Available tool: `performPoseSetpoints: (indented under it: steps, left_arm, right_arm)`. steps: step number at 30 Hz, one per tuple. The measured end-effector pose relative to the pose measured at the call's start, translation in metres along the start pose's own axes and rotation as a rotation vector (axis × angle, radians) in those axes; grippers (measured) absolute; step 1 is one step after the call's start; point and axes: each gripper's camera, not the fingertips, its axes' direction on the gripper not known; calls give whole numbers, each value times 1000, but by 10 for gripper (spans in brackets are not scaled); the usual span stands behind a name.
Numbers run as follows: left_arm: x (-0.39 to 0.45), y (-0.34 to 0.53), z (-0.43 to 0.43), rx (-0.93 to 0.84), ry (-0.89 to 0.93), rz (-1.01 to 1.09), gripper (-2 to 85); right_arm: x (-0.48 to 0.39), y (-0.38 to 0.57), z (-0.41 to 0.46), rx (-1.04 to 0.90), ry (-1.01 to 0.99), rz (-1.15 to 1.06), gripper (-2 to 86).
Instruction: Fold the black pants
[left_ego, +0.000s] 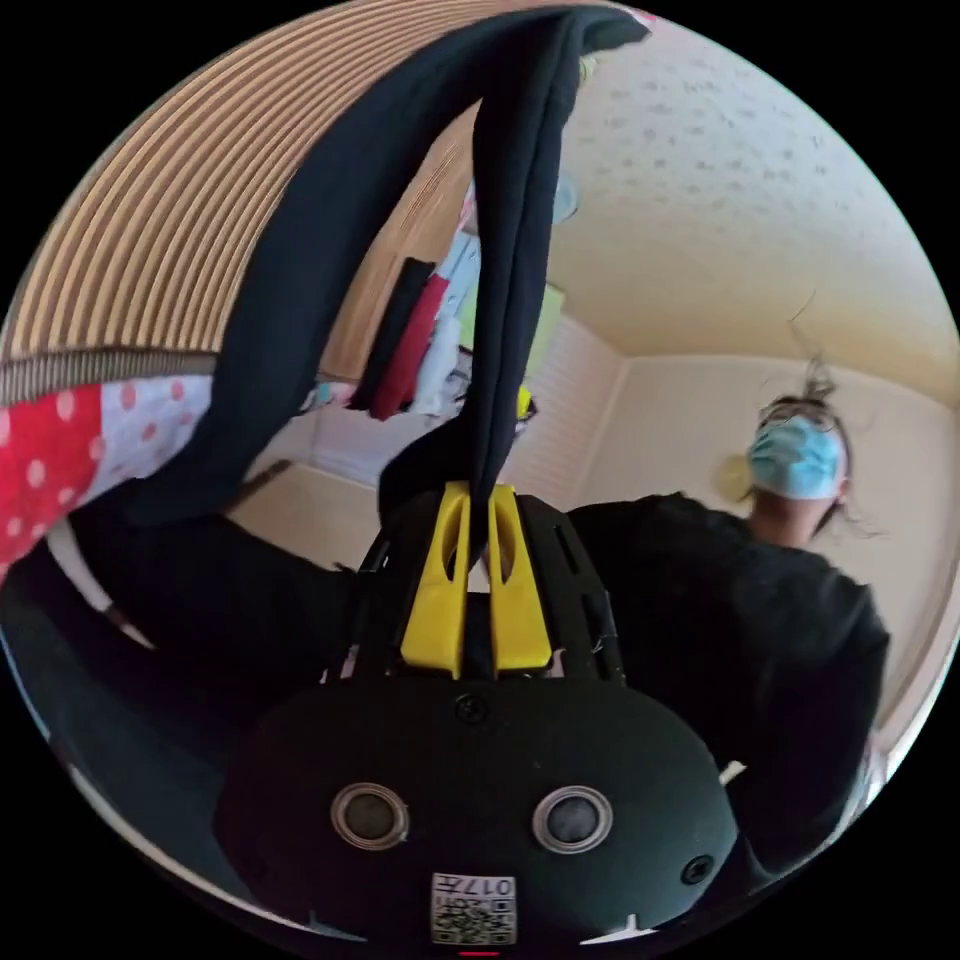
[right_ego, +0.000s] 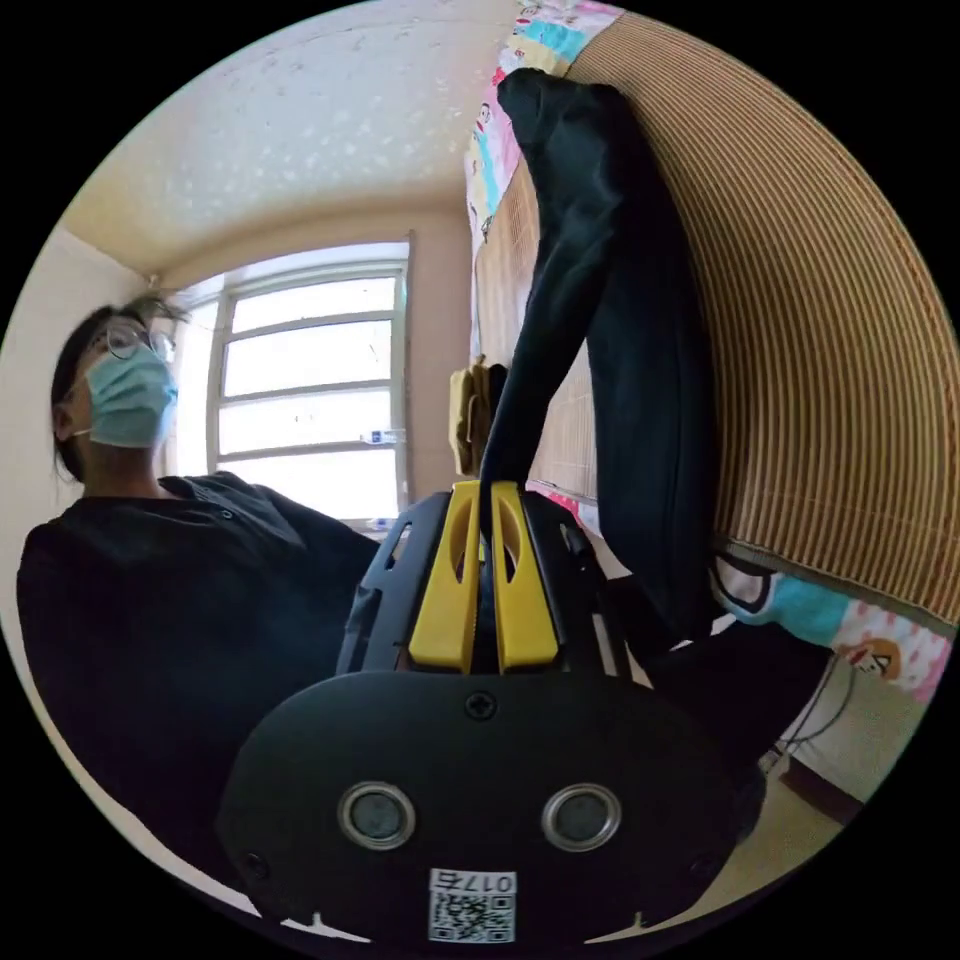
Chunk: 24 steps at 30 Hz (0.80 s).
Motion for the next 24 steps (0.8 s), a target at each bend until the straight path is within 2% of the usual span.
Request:
performPoseSetpoints:
  steps: [1, 2, 3, 5, 8, 12, 15, 20, 24]
  left_arm:
    - [4, 1, 5, -14, -180, -8, 27]
    - [3, 2, 11, -28, -356, -34, 31]
    - [2, 2, 16, -38, -425, -48, 32]
    - [-11, 2, 35, -84, -620, -112, 39]
    - [-15, 10, 52, -108, -778, -155, 49]
    - [-7, 26, 56, -94, -759, -127, 51]
    - [15, 31, 54, 16, -737, 5, 52]
    - [41, -9, 67, 184, -853, 246, 72]
    - [41, -22, 94, 286, -951, 304, 76]
  right_arm:
    - [-3, 1, 5, -19, 111, 6, 31]
    - [0, 3, 22, -63, 322, 9, 31]
    - [14, 5, 45, -109, 448, 14, 32]
    - [44, 7, 68, -118, 508, 71, 34]
    - [73, 5, 75, -63, 396, 128, 40]
    - [82, 8, 68, -54, 289, 125, 62]
    - [87, 5, 54, -20, 253, 136, 72]
    - [94, -27, 34, 80, 246, 103, 76]
    - [92, -63, 28, 160, 260, 57, 76]
